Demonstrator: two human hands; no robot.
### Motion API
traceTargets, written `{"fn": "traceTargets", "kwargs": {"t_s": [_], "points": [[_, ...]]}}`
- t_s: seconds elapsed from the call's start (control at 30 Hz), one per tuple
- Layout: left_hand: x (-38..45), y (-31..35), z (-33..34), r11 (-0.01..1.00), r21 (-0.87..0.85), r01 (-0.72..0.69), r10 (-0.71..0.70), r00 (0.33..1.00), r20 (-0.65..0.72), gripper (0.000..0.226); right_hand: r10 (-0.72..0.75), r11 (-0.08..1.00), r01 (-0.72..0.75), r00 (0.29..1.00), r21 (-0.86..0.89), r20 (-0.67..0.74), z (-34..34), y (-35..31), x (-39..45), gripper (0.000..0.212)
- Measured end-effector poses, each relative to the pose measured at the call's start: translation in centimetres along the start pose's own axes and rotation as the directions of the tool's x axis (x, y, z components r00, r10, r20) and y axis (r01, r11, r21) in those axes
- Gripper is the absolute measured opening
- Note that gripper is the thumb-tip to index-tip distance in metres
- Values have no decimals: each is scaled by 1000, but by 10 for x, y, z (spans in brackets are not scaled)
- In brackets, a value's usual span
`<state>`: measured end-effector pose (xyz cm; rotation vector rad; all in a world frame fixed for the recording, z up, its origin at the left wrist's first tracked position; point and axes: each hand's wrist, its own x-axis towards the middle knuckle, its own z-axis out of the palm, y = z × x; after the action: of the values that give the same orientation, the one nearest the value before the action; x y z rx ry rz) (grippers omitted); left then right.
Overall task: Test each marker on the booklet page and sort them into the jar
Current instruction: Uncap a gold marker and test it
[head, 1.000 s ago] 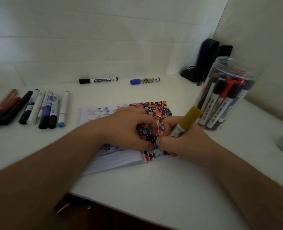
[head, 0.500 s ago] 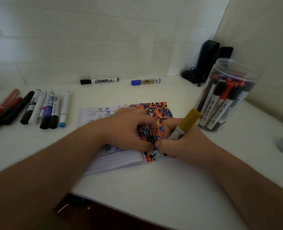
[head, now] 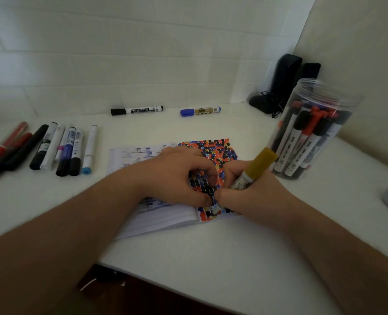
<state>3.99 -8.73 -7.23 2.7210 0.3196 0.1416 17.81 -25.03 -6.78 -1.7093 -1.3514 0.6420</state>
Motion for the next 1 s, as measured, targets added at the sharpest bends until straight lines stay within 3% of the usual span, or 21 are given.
{"fn": "traceTargets", "kwargs": {"t_s": [0.13,0.27,0.6,0.7,0.8,0.9,1.0], "points": [[0,1,0,1000,0,2,-2,1000,5,47,5,1000,-4,1000,-23,22,-2,0,-1,30],[-1,3,-2,1000,-6,8,-8,1000,10,44,77,994,-77,997,72,2,-3,2,1,33],[0,3,-1,1000,-13,-1,1,1000,19,52,21,1000,-21,999,-12,34,-4,1,0,30],[-1,0,-2,981,-189,44,-44,999,0,50,73,954,-83,996,289,46,-14,-1,3,34],[-3,-6,-3,918,-383,106,-126,992,-26,42,116,792,-58,992,608,-56,-32,1,10,29],[-3,-7,-3,909,-409,84,-132,987,-92,27,101,756,16,985,655,-140,-40,5,12,18],[-4,-6,-4,901,-426,81,-144,983,-116,17,113,772,-5,985,635,-129,-39,9,11,18]]}}
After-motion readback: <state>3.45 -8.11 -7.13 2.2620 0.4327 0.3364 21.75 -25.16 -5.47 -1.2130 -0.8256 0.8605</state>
